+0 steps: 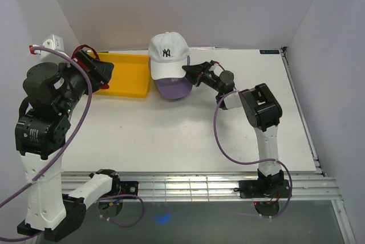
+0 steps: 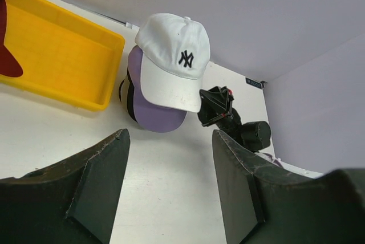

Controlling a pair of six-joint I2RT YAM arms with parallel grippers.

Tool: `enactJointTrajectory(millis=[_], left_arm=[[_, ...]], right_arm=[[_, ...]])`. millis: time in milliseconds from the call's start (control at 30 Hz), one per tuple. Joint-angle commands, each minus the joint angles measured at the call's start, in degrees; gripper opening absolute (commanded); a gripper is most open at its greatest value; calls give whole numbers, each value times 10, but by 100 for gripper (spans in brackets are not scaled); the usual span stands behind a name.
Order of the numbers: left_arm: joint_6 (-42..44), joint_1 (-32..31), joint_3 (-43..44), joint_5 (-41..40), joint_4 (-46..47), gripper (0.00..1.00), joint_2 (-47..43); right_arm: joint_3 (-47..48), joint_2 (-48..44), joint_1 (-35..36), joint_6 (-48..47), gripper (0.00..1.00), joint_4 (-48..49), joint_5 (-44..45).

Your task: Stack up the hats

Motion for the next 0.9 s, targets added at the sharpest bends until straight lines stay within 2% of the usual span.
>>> enactJointTrajectory(millis=[0,400,667,867], left_arm=[[8,2,-9,-9,6,70,-9],[11,2,-20,-8,16,70,-8],[13,2,-27,-6,20,71,-10],[13,2,-41,-4,25,70,-15]], right_arm=[[-3,-31,-6,109,37,191,-10],[-16,-96,-9,45,52,105,-14],[-52,-151,-17,-23,54,-14,-37],[-94,-168,-20,-46,54,-30,-40]])
